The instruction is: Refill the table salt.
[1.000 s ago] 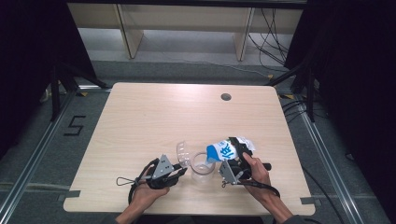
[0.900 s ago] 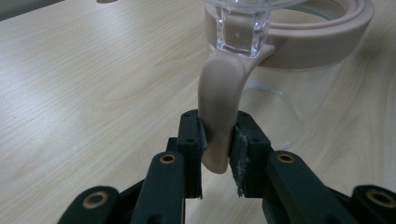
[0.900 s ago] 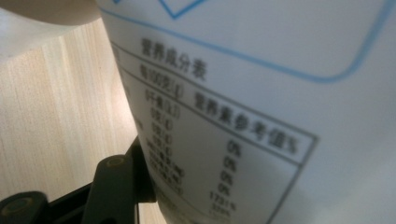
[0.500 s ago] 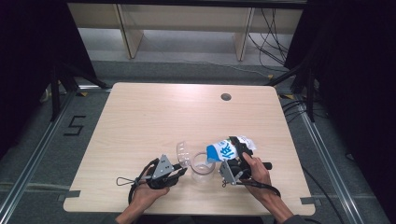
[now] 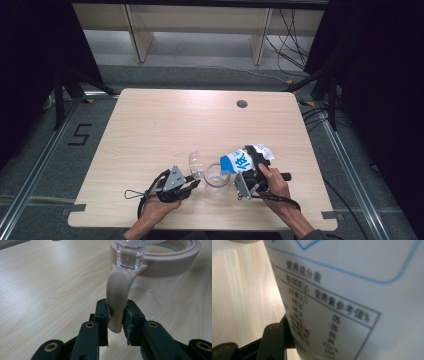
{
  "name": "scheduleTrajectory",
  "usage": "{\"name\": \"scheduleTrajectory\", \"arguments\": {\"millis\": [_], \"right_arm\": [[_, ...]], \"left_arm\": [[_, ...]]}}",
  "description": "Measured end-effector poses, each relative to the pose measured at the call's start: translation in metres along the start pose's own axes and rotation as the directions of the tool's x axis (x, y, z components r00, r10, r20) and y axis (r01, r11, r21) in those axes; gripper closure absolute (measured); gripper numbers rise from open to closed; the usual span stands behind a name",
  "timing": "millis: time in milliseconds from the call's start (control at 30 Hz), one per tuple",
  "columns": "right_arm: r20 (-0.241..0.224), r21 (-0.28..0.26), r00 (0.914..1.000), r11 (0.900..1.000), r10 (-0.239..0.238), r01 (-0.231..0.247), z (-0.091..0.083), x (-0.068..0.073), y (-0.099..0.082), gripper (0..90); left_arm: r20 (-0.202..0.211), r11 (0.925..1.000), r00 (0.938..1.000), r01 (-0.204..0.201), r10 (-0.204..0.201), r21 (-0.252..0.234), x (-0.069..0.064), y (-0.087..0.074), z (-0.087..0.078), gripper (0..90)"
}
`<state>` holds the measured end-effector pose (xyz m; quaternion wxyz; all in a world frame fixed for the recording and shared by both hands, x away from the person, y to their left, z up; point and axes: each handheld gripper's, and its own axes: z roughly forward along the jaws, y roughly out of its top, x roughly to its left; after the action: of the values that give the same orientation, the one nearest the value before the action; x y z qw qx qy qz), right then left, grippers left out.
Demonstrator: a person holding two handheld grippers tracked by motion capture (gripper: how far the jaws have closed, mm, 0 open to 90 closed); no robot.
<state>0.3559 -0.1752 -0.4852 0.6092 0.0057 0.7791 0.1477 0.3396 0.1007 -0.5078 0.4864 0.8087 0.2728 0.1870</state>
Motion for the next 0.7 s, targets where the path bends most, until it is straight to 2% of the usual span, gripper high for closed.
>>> {"name": "scheduleTrajectory", "arguments": {"millis": [133,233,267,367,433,467,533,567,700], "right_arm": [[0.008,0.005,0.9999,0.9999,-0.013,0.013,-0.0002,-0.0002,0.0021,45.7],[0.015,-0.011,0.9985,0.9985,-0.053,0.053,0.0007,-0.0002,0.0033,45.9],[0.022,0.010,0.9986,0.9988,-0.049,0.049,-0.0010,0.0009,0.0032,46.0],[0.031,0.005,0.9983,0.9988,-0.049,0.049,-0.0008,0.0005,0.0033,46.2],[0.037,0.008,0.9970,0.9977,-0.068,0.068,-0.0009,0.0010,0.0035,46.3],[0.048,0.005,0.9926,0.9937,-0.112,0.112,-0.0014,-0.0015,0.0043,46.4],[0.041,0.004,0.9926,0.9935,-0.114,0.114,-0.0013,-0.0017,0.0045,46.6],[0.049,0.012,0.9961,0.9972,-0.074,0.073,-0.0019,0.0011,0.0038,46.8],[0.049,0.017,0.9963,0.9975,-0.070,0.069,-0.0024,0.0013,0.0038,46.9]], "left_arm": [[0.001,1.0000,1.0000,0.000,0.000,0.000,0.0002,0.0000,-0.0001,74.5],[0.001,1.0000,1.0000,-0.001,0.001,0.000,0.0002,0.0000,-0.0001,74.5],[0.001,1.0000,1.0000,-0.001,0.001,0.001,0.0002,0.0000,-0.0001,74.5],[0.001,1.0000,1.0000,-0.001,0.001,0.001,0.0002,0.0001,-0.0002,74.5],[0.005,1.0000,1.0000,-0.001,0.001,0.004,0.0004,0.0002,-0.0003,74.6],[0.004,1.0000,1.0000,-0.002,0.002,0.003,0.0005,0.0002,-0.0003,74.6],[0.001,1.0000,1.0000,0.000,0.000,0.002,0.0001,0.0001,-0.0002,74.6],[0.004,1.0000,1.0000,-0.001,0.001,0.003,0.0004,0.0002,-0.0002,74.5],[0.001,1.0000,1.0000,0.000,0.000,0.002,0.0001,0.0002,-0.0002,74.6]]}}
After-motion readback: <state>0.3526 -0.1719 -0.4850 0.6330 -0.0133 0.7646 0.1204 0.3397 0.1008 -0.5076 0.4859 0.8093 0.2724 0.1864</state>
